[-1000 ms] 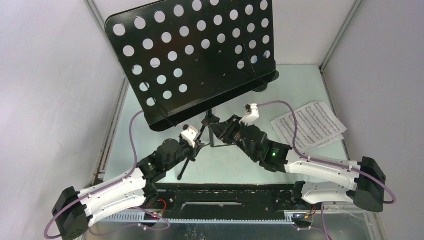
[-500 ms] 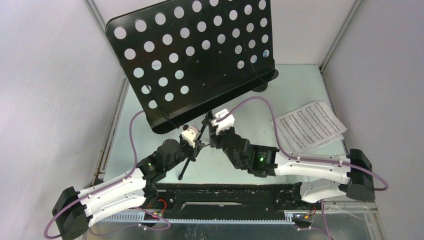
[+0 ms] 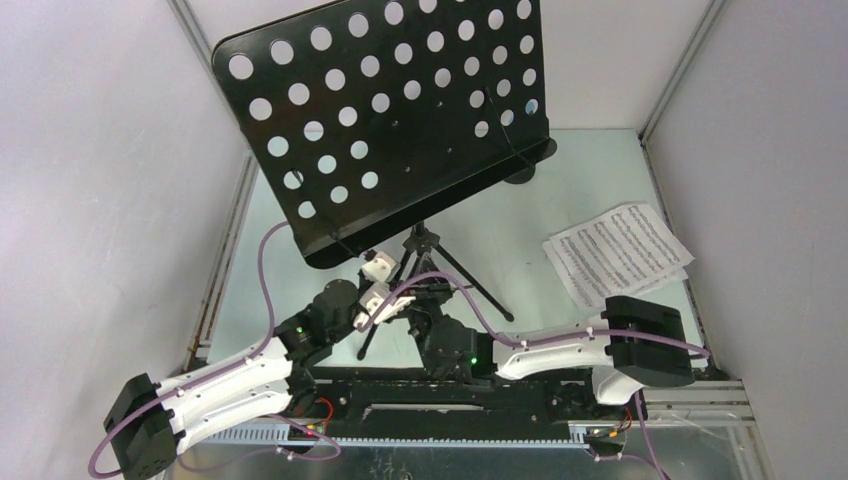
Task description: Pack up the instrument practice props
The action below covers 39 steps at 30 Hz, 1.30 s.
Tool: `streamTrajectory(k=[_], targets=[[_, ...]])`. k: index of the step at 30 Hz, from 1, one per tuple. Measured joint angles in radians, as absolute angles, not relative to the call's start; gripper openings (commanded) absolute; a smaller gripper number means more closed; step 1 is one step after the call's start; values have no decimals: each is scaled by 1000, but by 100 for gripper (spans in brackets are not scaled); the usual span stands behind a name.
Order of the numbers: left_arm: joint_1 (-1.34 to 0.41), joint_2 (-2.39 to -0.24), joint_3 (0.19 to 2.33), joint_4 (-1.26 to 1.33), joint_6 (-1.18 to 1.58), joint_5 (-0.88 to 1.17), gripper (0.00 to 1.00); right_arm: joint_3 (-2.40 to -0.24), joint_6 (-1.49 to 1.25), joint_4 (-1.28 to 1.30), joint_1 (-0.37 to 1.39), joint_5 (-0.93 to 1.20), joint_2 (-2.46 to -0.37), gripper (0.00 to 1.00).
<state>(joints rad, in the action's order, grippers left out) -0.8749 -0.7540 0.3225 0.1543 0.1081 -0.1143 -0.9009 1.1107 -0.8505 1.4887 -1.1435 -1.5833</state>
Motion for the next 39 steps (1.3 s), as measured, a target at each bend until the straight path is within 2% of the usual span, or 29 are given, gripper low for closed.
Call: streamTrajectory(k=[2,6,9,11,13,18,21,27,35,37,39], targets=[[-875,-754,323,156,109,-116,0,-877,1150,-922,1507,-1137,-1584,57],[-877,-753,323,156,111,-120,0,-855,1124,-950,1542,-1124,-1552,69],[-877,-753,323,156,112,-120,1,-852,955,-772,1555,-1085,-1442,97],[-877,-754,323,156,112,-120,1,-852,791,-618,1559,-1029,-1347,100],[-877,-754,323,156,112,-120,1,-834,617,-476,1557,-935,-1222,100],[-877,-754,323,156,112,-120,1,-651,297,-331,1485,-746,-927,98],[-877,-754,323,156,112,-120,1,-569,194,-278,1379,-646,-868,94],[-877,-754,323,156,113,-118,1,-460,121,-235,1135,-428,-864,87],[-877,-760,323,163,113,-111,0,-459,145,-366,994,-202,-1018,72],[-877,-760,323,163,113,-110,0,-459,150,-393,980,-173,-1050,63],[-877,-761,323,164,112,-109,0,-460,155,-419,974,-155,-1077,47]])
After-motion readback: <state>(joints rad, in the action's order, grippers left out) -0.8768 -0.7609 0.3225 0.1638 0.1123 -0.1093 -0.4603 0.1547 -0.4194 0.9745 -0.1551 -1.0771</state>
